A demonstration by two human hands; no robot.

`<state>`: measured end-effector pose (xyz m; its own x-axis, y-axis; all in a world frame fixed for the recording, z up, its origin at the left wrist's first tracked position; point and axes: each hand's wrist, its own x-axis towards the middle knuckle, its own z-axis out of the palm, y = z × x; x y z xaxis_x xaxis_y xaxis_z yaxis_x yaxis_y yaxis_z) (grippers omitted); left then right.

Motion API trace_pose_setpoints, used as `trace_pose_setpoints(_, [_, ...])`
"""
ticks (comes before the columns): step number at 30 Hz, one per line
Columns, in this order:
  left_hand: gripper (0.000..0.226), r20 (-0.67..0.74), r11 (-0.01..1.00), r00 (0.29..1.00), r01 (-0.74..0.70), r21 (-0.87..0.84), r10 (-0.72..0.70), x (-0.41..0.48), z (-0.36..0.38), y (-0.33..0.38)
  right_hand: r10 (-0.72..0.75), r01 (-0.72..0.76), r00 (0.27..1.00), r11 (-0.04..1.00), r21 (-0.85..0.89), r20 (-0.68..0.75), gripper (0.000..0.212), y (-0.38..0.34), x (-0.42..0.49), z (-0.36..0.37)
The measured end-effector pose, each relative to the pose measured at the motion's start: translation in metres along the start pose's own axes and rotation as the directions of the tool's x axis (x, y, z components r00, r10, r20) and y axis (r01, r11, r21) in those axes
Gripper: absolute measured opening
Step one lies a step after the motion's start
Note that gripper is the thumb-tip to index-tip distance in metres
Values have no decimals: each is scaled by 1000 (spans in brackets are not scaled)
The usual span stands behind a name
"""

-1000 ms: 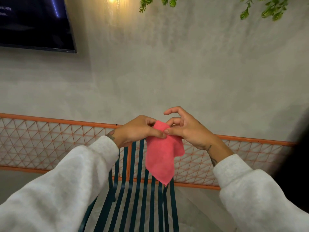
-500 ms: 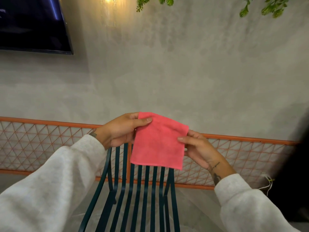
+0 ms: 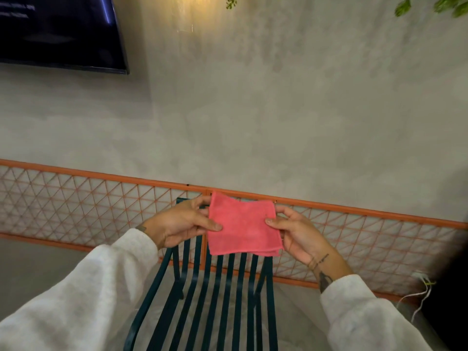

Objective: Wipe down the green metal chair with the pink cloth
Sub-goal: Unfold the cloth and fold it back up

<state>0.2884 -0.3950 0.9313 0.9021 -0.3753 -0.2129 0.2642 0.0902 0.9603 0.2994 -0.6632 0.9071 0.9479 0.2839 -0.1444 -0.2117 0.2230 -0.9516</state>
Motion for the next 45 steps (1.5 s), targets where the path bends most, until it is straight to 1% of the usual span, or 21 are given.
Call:
trace_pose_setpoints(2, [69, -83, 984, 988, -121, 129, 132, 0, 4, 6, -83, 82, 996, 996, 27, 26, 28, -7, 1, 0])
trace_pose_setpoints(3, [66, -149, 968, 966, -185, 171, 211, 0, 7, 8, -125, 124, 991, 992, 30, 39, 26, -9, 2, 0])
trace_pose_setpoints(5, [57, -247, 945, 917, -274, 181, 313, 1, 13, 12, -191, 191, 980, 982, 11, 57, 20, -15, 2, 0])
trace_pose_setpoints(7, [45, -266, 944, 908, -294, 150, 325, 1, 16, 14, -230, 231, 971, 973, -18, 65, 19, -19, 0, -1])
trace_pose_setpoints(8, [36, -258, 947, 913, -288, 141, 316, 1, 16, 13, -235, 237, 970, 971, -23, 67, 22, -20, -1, -1])
trace_pose_setpoints(10, [13, -240, 946, 918, -286, 151, 316, 2, 16, 10, -235, 236, 970, 972, -8, 69, 33, -21, -3, -4])
trace_pose_setpoints(11, [6, -237, 943, 916, -292, 162, 325, 2, 17, 10, -232, 232, 970, 973, 7, 74, 40, -22, -4, -6])
trace_pose_setpoints(14, [25, -218, 919, 898, -345, 193, 383, 7, 23, 10, -230, 230, 969, 973, 11, 94, 54, -20, -3, -11])
trace_pose_setpoints(17, [26, -206, 918, 898, -356, 177, 388, 11, 25, 9, -220, 218, 972, 975, 31, 88, 55, -18, -3, -16])
trace_pose_setpoints(20, [12, -233, 933, 904, -337, 128, 358, 11, 23, 2, -157, 154, 981, 988, 30, 116, 48, -13, -3, -22])
trace_pose_setpoints(21, [11, -250, 940, 906, -327, 95, 340, 11, 22, 0, -129, 126, 983, 992, 30, 130, 44, -11, -3, -23])
trace_pose_setpoints(23, [20, -289, 959, 916, -278, 49, 280, 11, 19, -5, -82, 77, 984, 996, 40, 157, 37, -8, -3, -24])
trace_pose_setpoints(27, [24, -338, 996, 937, -90, 12, 89, 8, 12, -30, -5, 1, 984, 1000, 22, 179, 21, 3, 4, -20])
trace_pose_setpoints(30, [25, -330, 995, 944, -34, -89, 3, -1, 3, -55, 27, -14, 993, 993, -118, 111, 6, 23, 13, -7])
trace_pose_setpoints(32, [27, -334, 987, 943, -42, -154, -12, -13, -7, -71, 34, -17, 995, 982, -188, 91, 14, 40, 20, 3])
trace_pose_setpoints(34, [29, -359, 975, 933, -56, -214, -25, -26, -17, -88, 58, -36, 993, 976, -214, 99, 19, 60, 24, 14])
trace_pose_setpoints(37, [34, -438, 959, 895, -45, -279, -86, -55, -33, -122, 153, -104, 972, 960, -260, 176, 25, 97, 33, 34])
trace_pose_setpoints(39, [35, -513, 959, 850, -31, -283, -124, -76, -46, -148, 227, -157, 946, 945, -286, 231, 35, 123, 36, 55])
trace_pose_setpoints(42, [46, -607, 952, 768, 12, -306, -205, -113, -70, -193, 335, -248, 913, 910, -333, 235, 60, 167, 33, 94])
trace_pose_setpoints(43, [48, -622, 947, 749, 23, -321, -229, -124, -78, -207, 370, -282, 904, 892, -353, 213, 63, 181, 31, 106])
trace_pose_setpoints(45, [47, -639, 930, 719, 28, -366, -273, -146, -96, -237, 416, -319, 889, 861, -396, 190, 59, 212, 28, 129])
